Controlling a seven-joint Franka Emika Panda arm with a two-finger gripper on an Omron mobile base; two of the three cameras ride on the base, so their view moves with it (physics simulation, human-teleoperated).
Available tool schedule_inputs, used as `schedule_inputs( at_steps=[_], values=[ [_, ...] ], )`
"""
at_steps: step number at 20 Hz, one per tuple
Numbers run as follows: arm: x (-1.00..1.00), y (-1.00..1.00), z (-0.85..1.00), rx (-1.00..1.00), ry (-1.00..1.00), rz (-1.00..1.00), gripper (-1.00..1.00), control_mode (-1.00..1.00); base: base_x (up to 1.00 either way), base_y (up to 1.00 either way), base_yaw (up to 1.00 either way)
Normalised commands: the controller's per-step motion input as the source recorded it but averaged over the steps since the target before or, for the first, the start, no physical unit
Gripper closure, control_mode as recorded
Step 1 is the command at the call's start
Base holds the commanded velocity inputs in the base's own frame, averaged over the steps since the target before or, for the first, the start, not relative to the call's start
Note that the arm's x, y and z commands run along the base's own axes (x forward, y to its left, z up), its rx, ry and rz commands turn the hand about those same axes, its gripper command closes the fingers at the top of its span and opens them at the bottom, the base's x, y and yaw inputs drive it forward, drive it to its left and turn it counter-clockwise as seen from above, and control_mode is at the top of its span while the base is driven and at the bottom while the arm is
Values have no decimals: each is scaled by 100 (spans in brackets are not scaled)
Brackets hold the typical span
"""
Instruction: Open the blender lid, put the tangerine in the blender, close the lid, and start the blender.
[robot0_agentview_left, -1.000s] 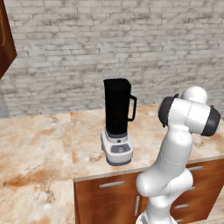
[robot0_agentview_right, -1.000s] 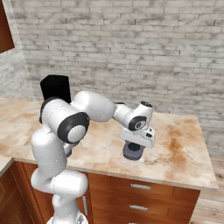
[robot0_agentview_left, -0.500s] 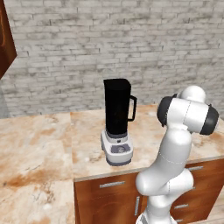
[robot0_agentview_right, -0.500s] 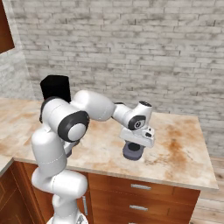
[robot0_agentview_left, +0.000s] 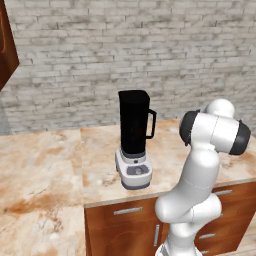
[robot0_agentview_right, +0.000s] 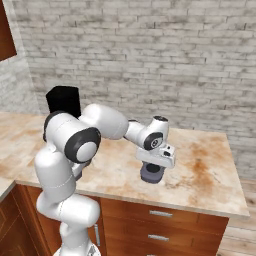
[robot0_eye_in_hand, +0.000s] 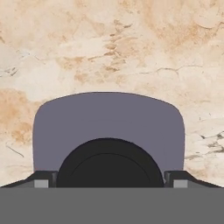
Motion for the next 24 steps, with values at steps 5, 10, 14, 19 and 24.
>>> schedule_inputs(
  at_steps=[5, 10, 14, 19, 24],
  values=[
    [-11, 14, -43, 0, -1, 0, 100, -100, 0, 0, 0],
    [-13, 2, 2, 0, -3, 0, 100, -100, 0, 0, 0],
    [-16, 0, 37, 0, -7, -1, 100, -100, 0, 0, 0],
    [-12, 0, 67, 0, -11, 0, 100, -100, 0, 0, 0],
    [-8, 11, 81, 0, -13, 0, 100, -100, 0, 0, 0]
  ],
)
